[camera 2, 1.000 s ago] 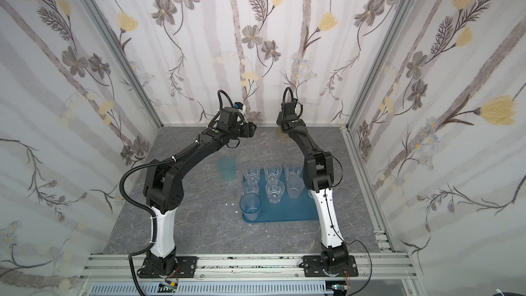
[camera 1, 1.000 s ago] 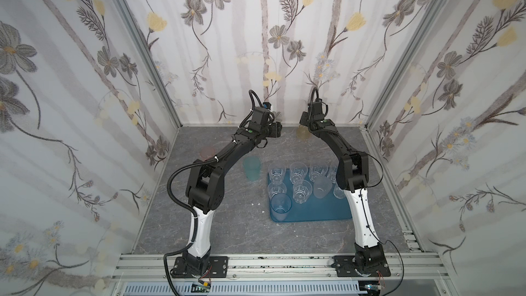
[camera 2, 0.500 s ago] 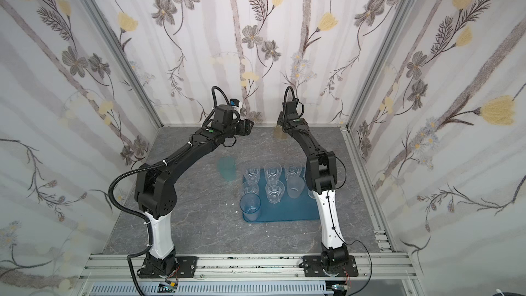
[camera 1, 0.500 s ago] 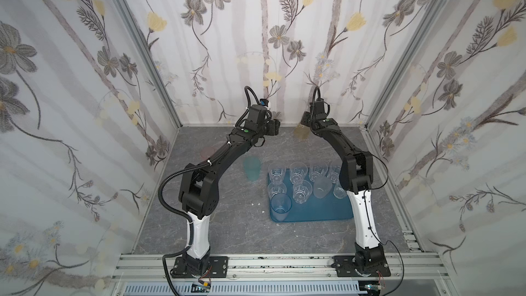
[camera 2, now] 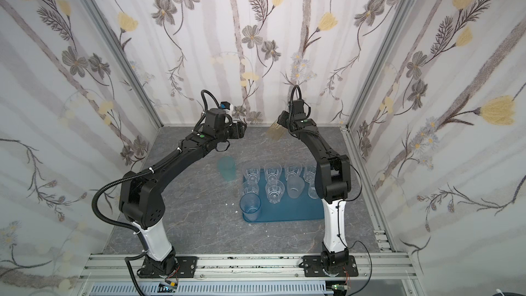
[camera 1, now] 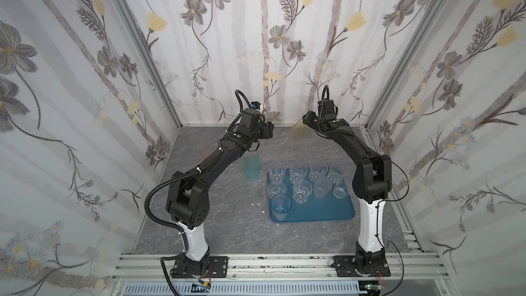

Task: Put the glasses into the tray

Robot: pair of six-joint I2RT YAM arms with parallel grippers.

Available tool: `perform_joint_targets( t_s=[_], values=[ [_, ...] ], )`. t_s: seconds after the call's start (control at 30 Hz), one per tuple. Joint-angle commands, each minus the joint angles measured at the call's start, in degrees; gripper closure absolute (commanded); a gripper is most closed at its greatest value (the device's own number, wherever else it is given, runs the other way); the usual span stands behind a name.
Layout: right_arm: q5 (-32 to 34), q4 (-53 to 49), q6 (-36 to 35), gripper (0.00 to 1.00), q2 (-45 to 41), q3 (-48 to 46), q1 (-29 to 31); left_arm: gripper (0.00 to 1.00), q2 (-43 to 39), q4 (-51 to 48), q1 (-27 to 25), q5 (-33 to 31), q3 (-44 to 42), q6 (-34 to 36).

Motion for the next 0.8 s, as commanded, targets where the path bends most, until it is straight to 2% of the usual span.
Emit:
perform_joint_targets(
  t_s=[0.0,0.13,0.23,0.37,0.53,0.77],
  values=[
    [-8.5,8.9,7.5,0.71,-5.8,-5.5,0.1,0.33,-4.6,9.9,1.1,4.1,-6.6,-7.9],
    [-14.8,18.0,15.0,0.72,-14.0,-17.4,0.2,0.33,-11.7,24.4,1.6,8.8,-20.1,-17.6],
    [-17.5,22.6,19.0,0.73,-19.5,-24.0,0.9,0.32,-14.6,29.8,0.6,11.8,-25.0,-23.2],
    [-19.6,29.1,24.9,0.74,-26.7,-32.3,1.9,0.28,-18.4,31.4,-2.3,10.3,-29.1,-24.0],
    [-21.6,34.7,30.8,0.72,-33.4,-39.4,3.9,0.26,-24.0,36.5,-1.8,9.9,-36.6,-27.6],
    [-23.1,39.8,36.6,0.70,-41.6,-47.7,7.7,0.30,-26.7,42.1,-3.0,13.0,-37.9,-27.2]
  ],
)
